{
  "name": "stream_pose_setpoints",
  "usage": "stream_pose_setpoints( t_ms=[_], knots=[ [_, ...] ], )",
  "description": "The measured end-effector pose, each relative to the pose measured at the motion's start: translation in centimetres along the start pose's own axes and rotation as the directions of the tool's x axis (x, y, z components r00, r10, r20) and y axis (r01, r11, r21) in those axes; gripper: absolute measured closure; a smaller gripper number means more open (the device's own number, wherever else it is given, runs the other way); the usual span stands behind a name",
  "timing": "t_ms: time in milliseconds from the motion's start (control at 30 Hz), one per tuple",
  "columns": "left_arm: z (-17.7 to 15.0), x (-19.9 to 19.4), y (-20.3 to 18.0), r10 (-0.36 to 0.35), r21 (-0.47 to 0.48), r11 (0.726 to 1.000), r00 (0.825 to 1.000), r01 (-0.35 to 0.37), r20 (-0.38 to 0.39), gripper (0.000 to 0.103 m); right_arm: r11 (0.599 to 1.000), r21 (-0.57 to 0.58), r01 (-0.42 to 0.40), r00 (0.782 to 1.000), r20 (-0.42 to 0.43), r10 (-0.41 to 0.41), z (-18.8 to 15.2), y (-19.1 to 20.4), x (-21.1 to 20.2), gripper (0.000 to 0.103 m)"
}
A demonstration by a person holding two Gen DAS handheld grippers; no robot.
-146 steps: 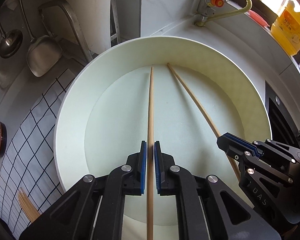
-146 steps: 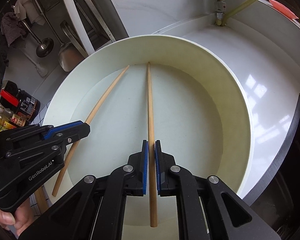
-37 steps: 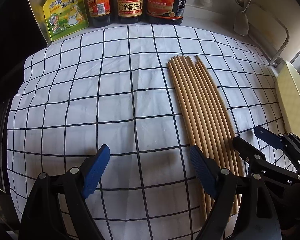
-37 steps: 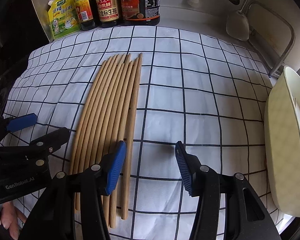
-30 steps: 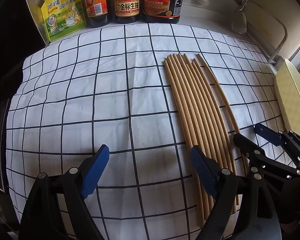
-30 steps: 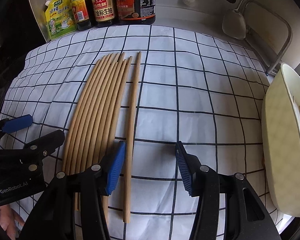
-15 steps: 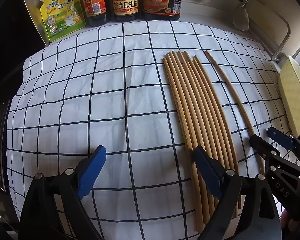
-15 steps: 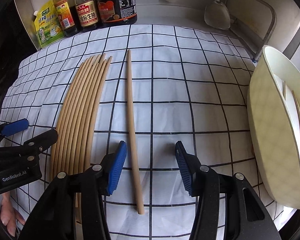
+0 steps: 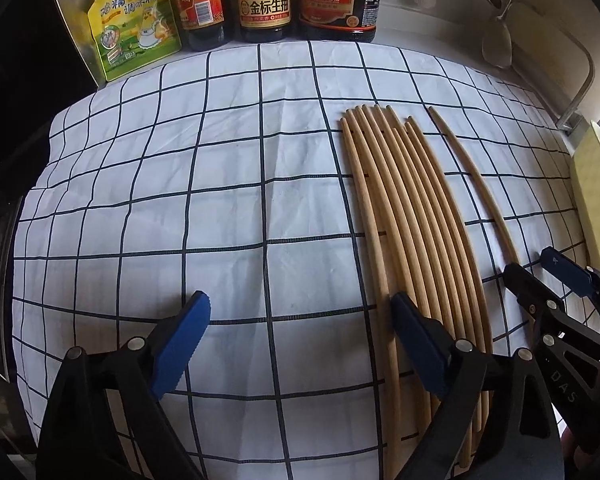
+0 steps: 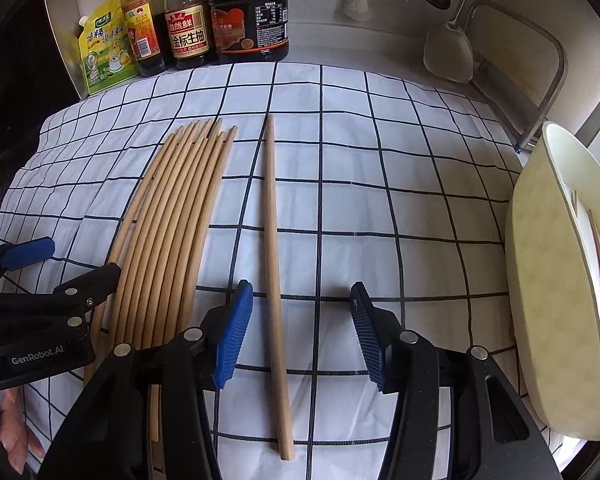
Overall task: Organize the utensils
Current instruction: 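Close the right tool on another wooden chopstick and lift it, then carry the chopstick in the right tool over the white basin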
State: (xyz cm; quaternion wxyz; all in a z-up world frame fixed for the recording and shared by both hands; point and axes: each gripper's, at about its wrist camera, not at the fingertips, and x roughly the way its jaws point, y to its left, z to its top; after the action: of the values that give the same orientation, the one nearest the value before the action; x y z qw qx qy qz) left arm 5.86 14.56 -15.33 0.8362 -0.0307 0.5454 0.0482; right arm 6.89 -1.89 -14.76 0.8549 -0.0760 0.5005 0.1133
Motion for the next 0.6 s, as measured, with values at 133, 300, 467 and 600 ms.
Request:
stream_pose_setpoints(
  t_ms=[133,300,467,600],
  knots=[
    [0.4,-0.1,-0.3,-0.009,0.014,1.000,1.000,0.008,0.018,0.037,1.000,-0.018,-0.014,1.000,0.004,0.014,0.3,0.2,0.2,0.055],
    [0.6,-0.6,-0.9,-0.036,0.044,0.998,0.999,0.035,0.031,0.085,0.996,-0.083,-0.040,0.999,0.005,0.040,0.3,1.6,0.2,0.085],
    [0.6,-0.7,-0.7,-0.080,0.033,0.996,0.997,0.079,0.004,0.096,0.996,-0.054,-0.073,0.997,-0.013,0.073,0.4,1.5,0.2,0.096],
    [0.0,-1.3,-0.3,-0.119,0.021,0.993,0.992,0.120,-0.029,0.096,0.989,0.063,-0.136,0.989,-0.047,0.139,0.4,0.0,-0.2,0.096]
  ],
)
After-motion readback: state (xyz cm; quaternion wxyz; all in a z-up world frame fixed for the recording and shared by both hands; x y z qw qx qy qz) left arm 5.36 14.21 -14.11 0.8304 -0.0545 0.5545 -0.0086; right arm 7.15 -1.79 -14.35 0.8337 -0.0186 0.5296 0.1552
